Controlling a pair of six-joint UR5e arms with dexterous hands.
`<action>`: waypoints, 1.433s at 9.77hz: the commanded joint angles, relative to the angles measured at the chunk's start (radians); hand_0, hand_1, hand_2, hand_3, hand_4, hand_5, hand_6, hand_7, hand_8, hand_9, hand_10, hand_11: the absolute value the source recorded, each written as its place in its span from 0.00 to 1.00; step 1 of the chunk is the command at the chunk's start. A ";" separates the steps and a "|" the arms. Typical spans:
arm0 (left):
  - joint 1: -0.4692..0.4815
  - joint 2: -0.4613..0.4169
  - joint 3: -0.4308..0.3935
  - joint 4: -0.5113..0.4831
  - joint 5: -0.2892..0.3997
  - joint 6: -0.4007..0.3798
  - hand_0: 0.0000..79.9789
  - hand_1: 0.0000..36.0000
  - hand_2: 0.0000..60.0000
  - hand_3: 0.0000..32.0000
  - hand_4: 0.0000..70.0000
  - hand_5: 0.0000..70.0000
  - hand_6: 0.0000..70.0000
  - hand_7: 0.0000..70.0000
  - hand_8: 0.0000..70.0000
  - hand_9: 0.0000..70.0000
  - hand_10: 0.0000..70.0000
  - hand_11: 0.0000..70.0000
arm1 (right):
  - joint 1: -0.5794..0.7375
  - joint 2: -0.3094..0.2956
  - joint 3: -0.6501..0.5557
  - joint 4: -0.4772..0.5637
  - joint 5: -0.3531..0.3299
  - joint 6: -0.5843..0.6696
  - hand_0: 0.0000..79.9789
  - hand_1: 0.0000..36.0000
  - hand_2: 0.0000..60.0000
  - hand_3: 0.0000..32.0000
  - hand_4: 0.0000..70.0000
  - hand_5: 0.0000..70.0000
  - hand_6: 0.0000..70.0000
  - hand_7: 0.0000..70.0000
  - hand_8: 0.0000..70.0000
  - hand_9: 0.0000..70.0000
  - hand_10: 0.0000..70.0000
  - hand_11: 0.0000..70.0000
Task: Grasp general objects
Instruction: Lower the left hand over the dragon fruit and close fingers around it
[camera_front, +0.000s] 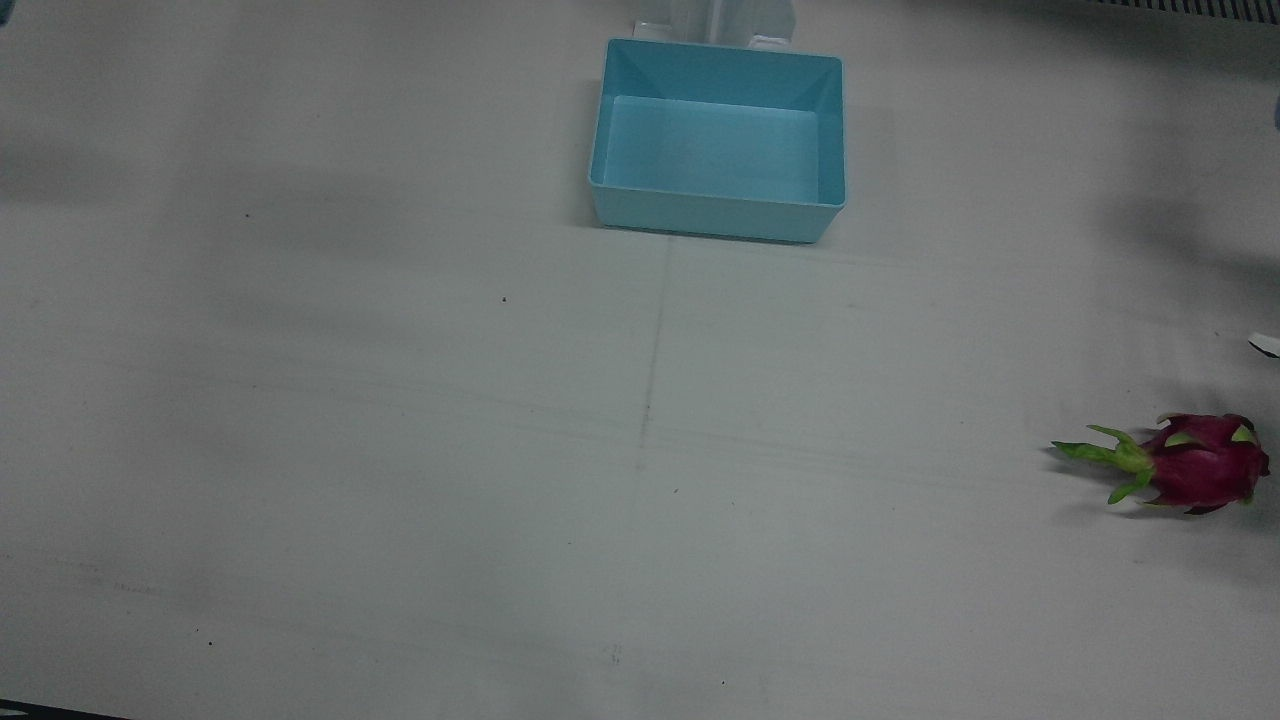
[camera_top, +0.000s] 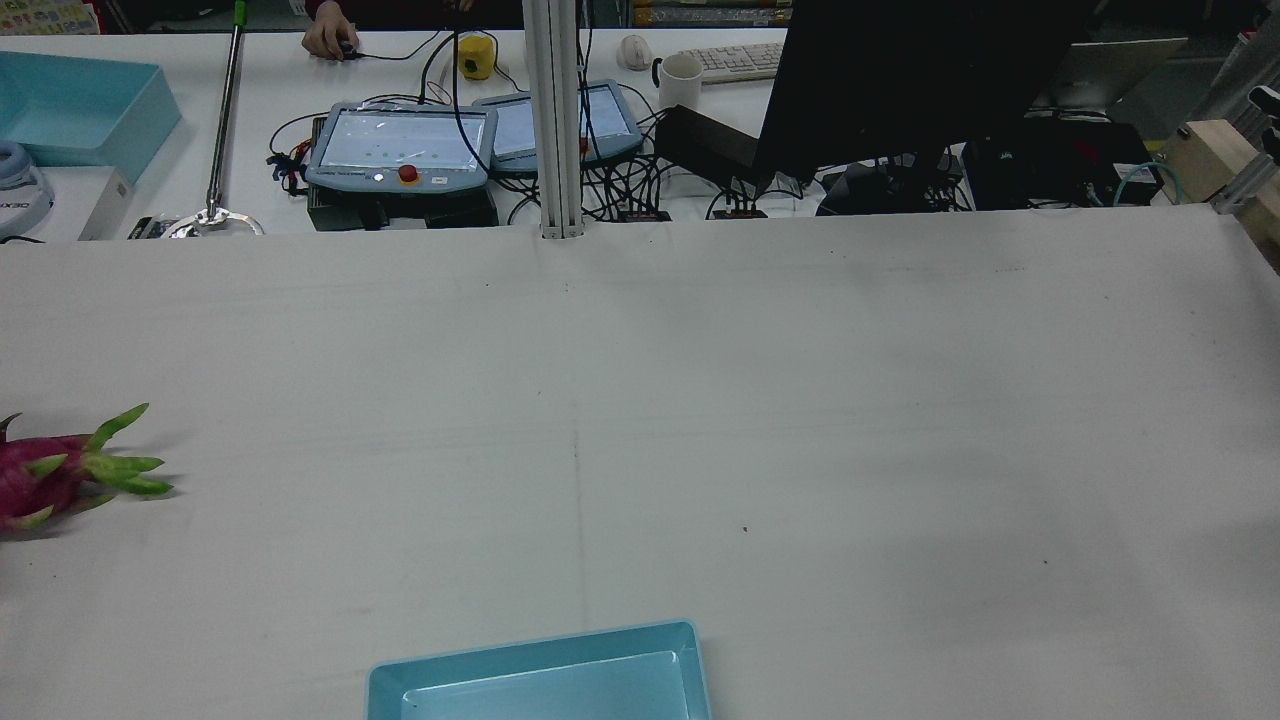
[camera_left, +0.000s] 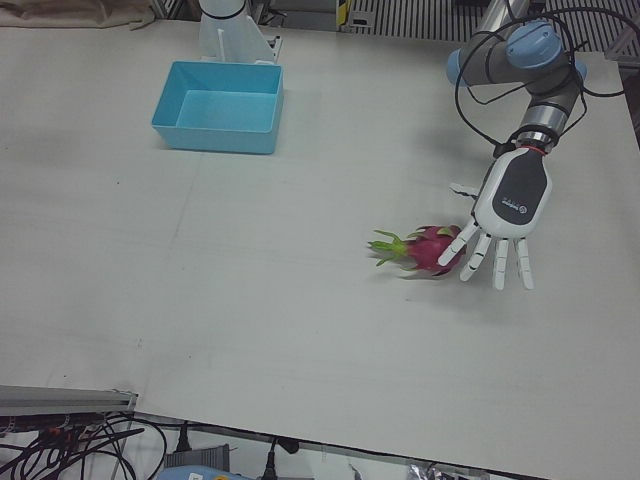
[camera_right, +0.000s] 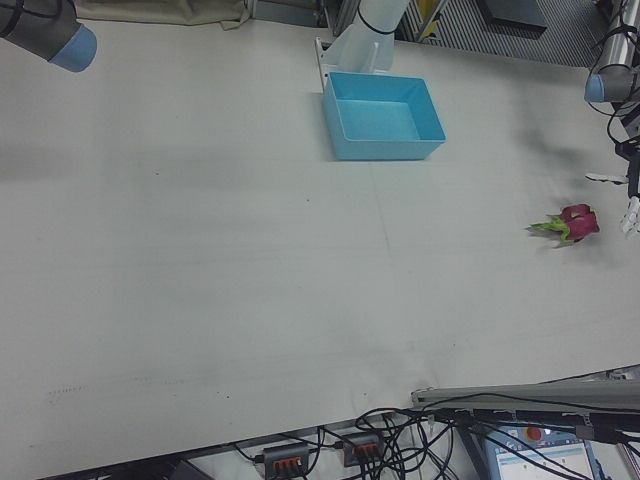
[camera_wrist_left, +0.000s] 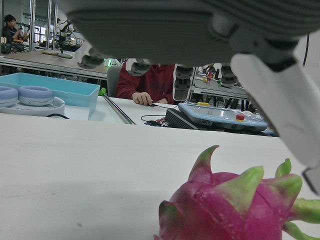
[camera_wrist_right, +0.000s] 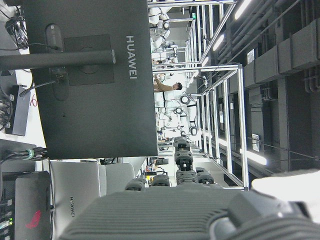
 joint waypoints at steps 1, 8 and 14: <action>0.048 -0.026 0.011 0.050 -0.067 -0.002 0.78 0.45 0.00 1.00 0.00 0.13 0.00 0.34 0.03 0.05 0.00 0.00 | 0.000 0.000 0.000 0.000 0.000 0.000 0.00 0.00 0.00 0.00 0.00 0.00 0.00 0.00 0.00 0.00 0.00 0.00; 0.123 -0.101 0.140 0.055 -0.088 -0.002 0.77 0.43 0.00 1.00 0.00 0.11 0.00 0.31 0.03 0.04 0.00 0.00 | 0.000 0.000 0.000 0.000 0.000 0.000 0.00 0.00 0.00 0.00 0.00 0.00 0.00 0.00 0.00 0.00 0.00 0.00; 0.139 -0.103 0.140 0.057 -0.104 -0.003 0.75 0.43 0.00 1.00 0.00 0.23 0.00 0.38 0.06 0.06 0.00 0.00 | 0.000 0.000 0.000 0.000 0.000 0.000 0.00 0.00 0.00 0.00 0.00 0.00 0.00 0.00 0.00 0.00 0.00 0.00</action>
